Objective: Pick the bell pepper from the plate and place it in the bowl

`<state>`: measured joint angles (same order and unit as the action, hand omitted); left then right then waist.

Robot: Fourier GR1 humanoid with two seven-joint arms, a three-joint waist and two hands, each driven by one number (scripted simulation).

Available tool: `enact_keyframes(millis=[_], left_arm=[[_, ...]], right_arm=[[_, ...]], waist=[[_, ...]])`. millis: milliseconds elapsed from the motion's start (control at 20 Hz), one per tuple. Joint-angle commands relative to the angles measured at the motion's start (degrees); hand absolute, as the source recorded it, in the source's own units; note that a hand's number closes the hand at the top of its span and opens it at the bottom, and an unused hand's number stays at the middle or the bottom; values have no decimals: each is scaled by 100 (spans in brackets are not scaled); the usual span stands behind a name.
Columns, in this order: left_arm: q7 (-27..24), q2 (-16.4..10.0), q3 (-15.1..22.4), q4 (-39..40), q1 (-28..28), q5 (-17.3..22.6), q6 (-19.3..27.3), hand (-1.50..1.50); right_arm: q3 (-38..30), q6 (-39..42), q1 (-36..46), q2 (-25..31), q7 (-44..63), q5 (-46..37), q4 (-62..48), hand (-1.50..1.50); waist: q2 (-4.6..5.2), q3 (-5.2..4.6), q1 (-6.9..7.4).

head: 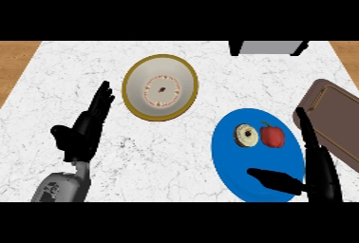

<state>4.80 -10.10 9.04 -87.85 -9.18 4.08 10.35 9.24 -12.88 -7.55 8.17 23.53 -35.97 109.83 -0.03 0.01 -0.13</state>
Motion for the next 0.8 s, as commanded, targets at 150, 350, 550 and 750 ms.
enact_keyframes(millis=[150, 350, 550, 750], left_arm=[[-461, 215, -279, 460, 21, -101, -233, 0], [282, 378, -45, -291, 99, -485, -27, 0], [21, 289, -329, -322, 337, -324, -378, 0], [-53, 661, -6, -232, 322, -735, -105, 0]], right_arm=[[-106, -140, 32, -356, -364, 211, -487, -150], [-280, -120, 52, -398, -736, 465, -688, -150], [-325, -220, 330, -557, -711, 353, -1101, -150], [-568, -194, 469, -475, -976, 505, -1445, -150]], waist=[[5, -1, 1], [0, 0, 7], [0, -1, 14], [1, -1, 11]])
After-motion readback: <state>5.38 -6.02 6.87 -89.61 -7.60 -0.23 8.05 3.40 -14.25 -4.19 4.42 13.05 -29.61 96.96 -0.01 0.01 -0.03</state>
